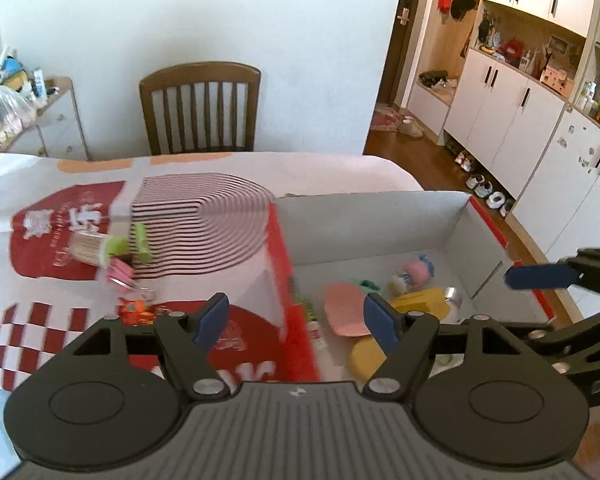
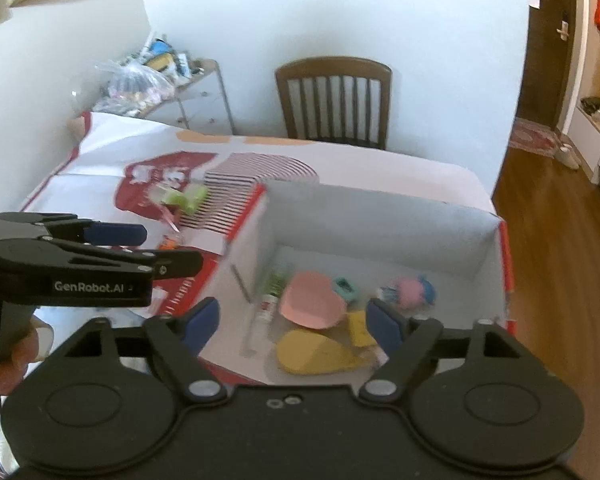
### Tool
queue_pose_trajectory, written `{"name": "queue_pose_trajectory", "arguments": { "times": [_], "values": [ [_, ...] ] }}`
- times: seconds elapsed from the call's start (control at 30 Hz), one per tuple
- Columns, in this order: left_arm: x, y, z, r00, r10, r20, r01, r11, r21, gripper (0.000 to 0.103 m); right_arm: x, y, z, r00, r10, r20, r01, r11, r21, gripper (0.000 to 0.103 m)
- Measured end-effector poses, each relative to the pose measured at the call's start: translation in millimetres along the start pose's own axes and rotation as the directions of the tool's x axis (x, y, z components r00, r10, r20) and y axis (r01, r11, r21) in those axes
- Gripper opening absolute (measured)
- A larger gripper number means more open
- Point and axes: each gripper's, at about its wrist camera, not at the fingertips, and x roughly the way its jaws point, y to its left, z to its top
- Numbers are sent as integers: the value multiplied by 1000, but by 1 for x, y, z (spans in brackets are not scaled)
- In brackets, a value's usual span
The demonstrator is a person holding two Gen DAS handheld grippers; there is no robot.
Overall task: Organize rigid objects
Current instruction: 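Move both tools over the pink binder clip and orange keychain on the cloth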
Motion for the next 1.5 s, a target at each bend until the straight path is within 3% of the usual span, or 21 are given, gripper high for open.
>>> {"name": "queue_pose_trajectory", "arguments": {
  "times": [0.1, 0.27, 0.63, 0.87, 0.97, 1.5],
  "values": [
    [-10, 20, -5, 1000, 5, 8, -5, 1000, 10, 80, -1, 19, 2, 1000, 14, 24, -14, 1000, -8, 91],
    [-22, 59, -15, 1000, 12, 6, -12, 1000, 21, 81, 3, 55, 4, 997, 42, 60, -41, 999, -27, 101],
    [-23, 142, -22, 1000, 23, 6, -23, 1000, 11, 85, 42, 130, 9, 997, 52, 59, -49, 998, -47, 102],
    [-3, 182, -21, 1000, 24, 19, -24, 1000, -6, 90, 79, 161, 11, 999, 4, 38, -1, 998, -66, 102],
    [9, 192, -18, 999, 27, 30, -27, 999, -24, 98, 97, 169, 9, 999, -8, 38, 11, 997, -78, 102],
    [96, 203, 1, 999, -14, -47, 16, 999, 34, 98, 183, 184, 6, 1000, -28, 8, 29, 983, -180, 95]
  ]
}}
